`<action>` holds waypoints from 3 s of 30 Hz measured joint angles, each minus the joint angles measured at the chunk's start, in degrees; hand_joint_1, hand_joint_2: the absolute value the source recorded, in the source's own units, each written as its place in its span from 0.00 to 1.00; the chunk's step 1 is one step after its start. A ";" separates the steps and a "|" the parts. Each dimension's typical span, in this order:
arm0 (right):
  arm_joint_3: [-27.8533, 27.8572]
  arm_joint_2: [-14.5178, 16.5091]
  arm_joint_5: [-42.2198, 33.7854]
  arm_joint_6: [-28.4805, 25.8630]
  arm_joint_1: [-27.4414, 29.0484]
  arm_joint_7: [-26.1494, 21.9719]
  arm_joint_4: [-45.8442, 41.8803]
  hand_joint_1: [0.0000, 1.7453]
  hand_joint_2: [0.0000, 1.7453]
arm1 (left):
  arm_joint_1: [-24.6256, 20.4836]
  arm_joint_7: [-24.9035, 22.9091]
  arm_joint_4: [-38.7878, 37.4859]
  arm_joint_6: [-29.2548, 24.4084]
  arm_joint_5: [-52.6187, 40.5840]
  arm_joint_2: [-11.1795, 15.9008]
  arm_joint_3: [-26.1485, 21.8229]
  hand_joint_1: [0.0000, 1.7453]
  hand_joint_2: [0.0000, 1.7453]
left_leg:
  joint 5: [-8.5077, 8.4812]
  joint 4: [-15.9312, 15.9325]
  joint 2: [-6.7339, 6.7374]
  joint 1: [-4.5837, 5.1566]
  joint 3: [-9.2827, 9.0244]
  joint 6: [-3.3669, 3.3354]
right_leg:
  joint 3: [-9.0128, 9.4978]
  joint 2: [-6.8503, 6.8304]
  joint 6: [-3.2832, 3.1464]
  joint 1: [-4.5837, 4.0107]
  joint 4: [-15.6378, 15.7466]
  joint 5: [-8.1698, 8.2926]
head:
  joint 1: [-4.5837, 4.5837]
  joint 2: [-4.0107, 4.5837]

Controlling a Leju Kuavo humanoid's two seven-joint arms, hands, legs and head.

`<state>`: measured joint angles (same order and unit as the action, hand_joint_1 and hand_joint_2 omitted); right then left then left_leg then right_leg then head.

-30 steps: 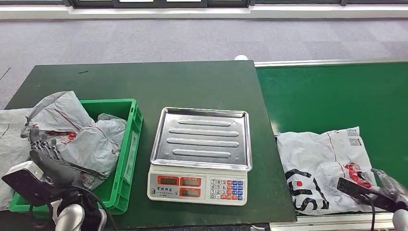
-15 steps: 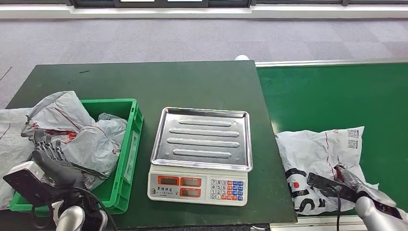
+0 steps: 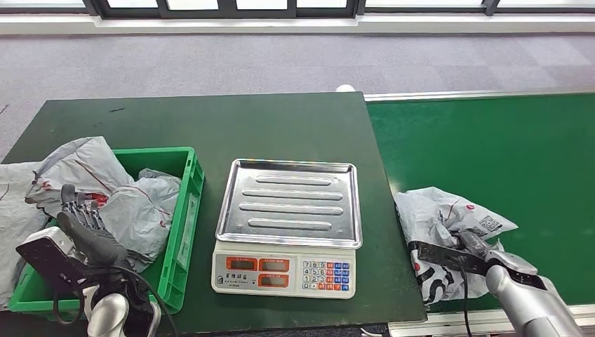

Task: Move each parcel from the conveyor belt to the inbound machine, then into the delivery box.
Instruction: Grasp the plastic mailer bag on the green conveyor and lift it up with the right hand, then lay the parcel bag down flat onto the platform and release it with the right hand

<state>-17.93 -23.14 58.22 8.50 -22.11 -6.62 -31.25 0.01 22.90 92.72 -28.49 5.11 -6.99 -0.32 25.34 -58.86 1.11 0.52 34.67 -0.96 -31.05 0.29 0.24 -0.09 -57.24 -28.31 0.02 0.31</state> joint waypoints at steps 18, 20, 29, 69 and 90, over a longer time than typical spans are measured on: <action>3.34 2.74 3.65 -22.69 5.61 7.30 -24.69 1.00 1.00 | 6.00 -0.46 7.58 0.45 -0.17 -0.75 -1.22 0.00 0.00 | -0.13 0.00 -0.79 0.10 0.62 0.03 | -0.38 -0.69 -0.05 0.03 -0.09 -0.08 | 0.00 0.00; 5.37 3.55 4.70 -29.08 8.31 6.96 -29.43 1.00 1.00 | 5.98 -0.53 7.67 0.72 -0.27 -0.94 -1.26 0.00 0.00 | -0.13 0.00 -0.97 0.11 0.66 0.03 | -0.38 -0.87 -0.04 0.04 -0.08 -0.13 | 0.00 0.00; 19.40 11.12 3.39 -46.83 23.65 0.03 -61.77 1.00 1.00 | 4.57 0.00 6.52 2.55 -1.87 -1.43 -0.92 0.00 0.00 | -0.05 0.01 -1.29 0.10 0.74 0.07 | -0.41 -1.19 -0.13 0.04 -0.08 -0.39 | -0.02 0.00; 25.20 20.24 -7.52 -37.40 9.71 -12.15 -64.31 1.00 1.00 | -0.57 -0.49 4.48 45.45 -14.57 2.77 11.80 0.00 0.00 | -0.19 0.07 -0.47 0.16 0.58 0.08 | -0.45 -0.44 -0.12 0.09 -0.10 -0.04 | -0.01 0.00; 1.37 21.96 -15.97 -27.38 3.07 -6.92 -35.08 1.00 1.00 | -5.37 2.83 -2.43 56.29 -11.44 6.77 22.10 0.00 0.00 | -0.60 0.11 -1.33 0.14 0.98 0.14 | -0.72 -1.19 -0.20 0.09 -0.17 0.03 | -0.01 0.00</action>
<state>-16.56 -1.18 42.25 -18.88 -19.04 -13.55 -66.33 -5.37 25.73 90.29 27.80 -6.33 -0.22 21.79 24.74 -58.76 -0.22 0.65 35.66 -0.82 -31.78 -0.90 0.03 0.00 -57.41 -28.28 0.02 0.31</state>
